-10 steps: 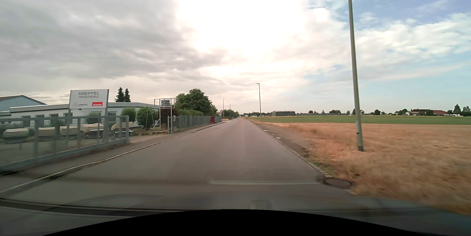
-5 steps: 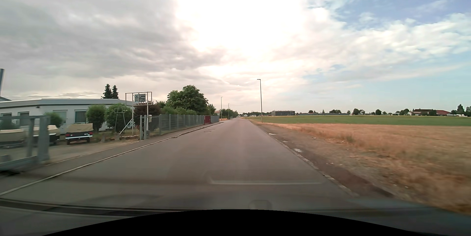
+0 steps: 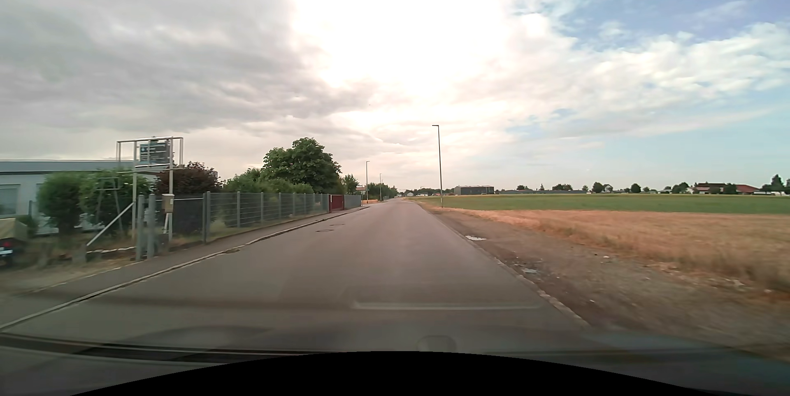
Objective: Follow the waypoints while adhering to traffic rules and regulations
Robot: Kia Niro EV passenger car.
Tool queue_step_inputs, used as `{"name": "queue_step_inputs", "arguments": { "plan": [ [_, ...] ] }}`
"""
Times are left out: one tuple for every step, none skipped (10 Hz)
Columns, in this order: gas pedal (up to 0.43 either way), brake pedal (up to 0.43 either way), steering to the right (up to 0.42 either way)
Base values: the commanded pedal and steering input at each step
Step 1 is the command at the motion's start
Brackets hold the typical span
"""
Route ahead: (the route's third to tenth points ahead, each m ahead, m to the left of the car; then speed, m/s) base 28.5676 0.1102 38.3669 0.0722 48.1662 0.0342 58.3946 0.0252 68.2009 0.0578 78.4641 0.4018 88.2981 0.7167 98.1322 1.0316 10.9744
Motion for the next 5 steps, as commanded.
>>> {"name": "queue_step_inputs", "arguments": {
  "plan": [
    [0.138, 0.000, 0.001],
    [0.138, 0.000, 0.001],
    [0.150, 0.000, 0.001],
    [0.157, 0.000, 0.001],
    [0.157, 0.000, -0.001]
  ]
}}
